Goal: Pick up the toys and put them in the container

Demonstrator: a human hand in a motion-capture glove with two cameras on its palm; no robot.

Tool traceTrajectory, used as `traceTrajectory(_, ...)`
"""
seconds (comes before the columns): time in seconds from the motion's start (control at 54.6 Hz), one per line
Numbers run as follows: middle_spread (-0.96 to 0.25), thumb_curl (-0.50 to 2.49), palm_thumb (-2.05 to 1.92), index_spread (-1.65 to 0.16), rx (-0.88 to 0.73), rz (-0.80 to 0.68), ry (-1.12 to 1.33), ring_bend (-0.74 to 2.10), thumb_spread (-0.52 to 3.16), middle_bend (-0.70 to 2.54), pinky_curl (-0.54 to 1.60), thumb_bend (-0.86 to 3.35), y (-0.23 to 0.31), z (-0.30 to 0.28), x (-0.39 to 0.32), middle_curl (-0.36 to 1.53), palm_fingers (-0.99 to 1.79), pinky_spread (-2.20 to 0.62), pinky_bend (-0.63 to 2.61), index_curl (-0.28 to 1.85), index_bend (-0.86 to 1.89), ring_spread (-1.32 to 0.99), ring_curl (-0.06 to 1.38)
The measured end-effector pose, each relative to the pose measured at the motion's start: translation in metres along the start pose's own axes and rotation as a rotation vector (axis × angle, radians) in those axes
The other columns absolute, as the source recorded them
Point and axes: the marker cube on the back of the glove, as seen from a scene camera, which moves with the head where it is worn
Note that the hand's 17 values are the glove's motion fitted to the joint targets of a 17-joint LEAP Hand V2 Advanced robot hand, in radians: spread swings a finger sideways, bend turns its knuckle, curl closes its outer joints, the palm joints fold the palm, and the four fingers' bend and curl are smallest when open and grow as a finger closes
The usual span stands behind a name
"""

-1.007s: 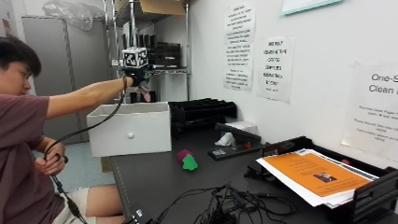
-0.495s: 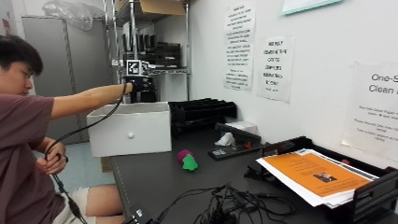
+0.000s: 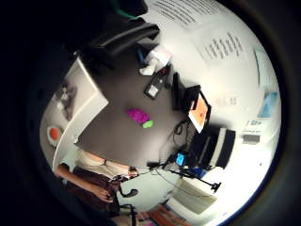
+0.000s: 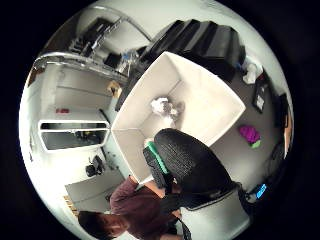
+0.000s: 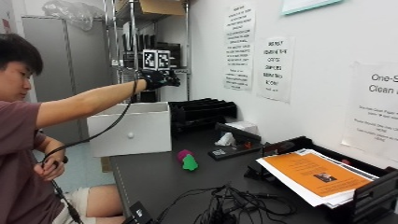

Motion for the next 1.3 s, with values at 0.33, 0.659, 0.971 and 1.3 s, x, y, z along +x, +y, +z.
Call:
traceTrajectory(0.33, -0.01, 0.29, -0.05, -0.27, -0.108, 0.205, -0.126, 0.40, 1.21, 0.12, 0.32, -0.04, 0.017, 0.144, 0.129, 0.24, -0.29, 0.03, 0.90, 0.12, 0.06, 0.00, 0.29)
traceTrajectory(0.659, -0.04, 0.27, -0.04, -0.28, -0.200, 0.308, 0.022, 0.35, 1.24, 0.11, 0.32, -0.03, 0.017, 0.299, 0.169, 0.21, -0.17, 0.04, 0.84, 0.16, 0.16, 0.00, 0.29)
traceTrajectory(0.971, -0.21, 0.33, 0.16, -0.26, 0.236, 0.235, 0.144, 1.16, 1.32, -0.06, 0.35, 0.06, 0.027, 0.303, 0.169, 0.09, 0.72, -0.22, 0.99, 0.33, 0.52, -0.28, 0.51)
traceTrajectory(1.3, -0.23, 0.57, 0.47, -0.26, -0.164, 0.312, -0.047, 1.22, 0.94, 1.11, 0.39, 0.11, 0.035, 0.286, 0.165, 0.50, 1.28, -0.36, 0.88, 0.50, 0.73, -0.32, 0.58)
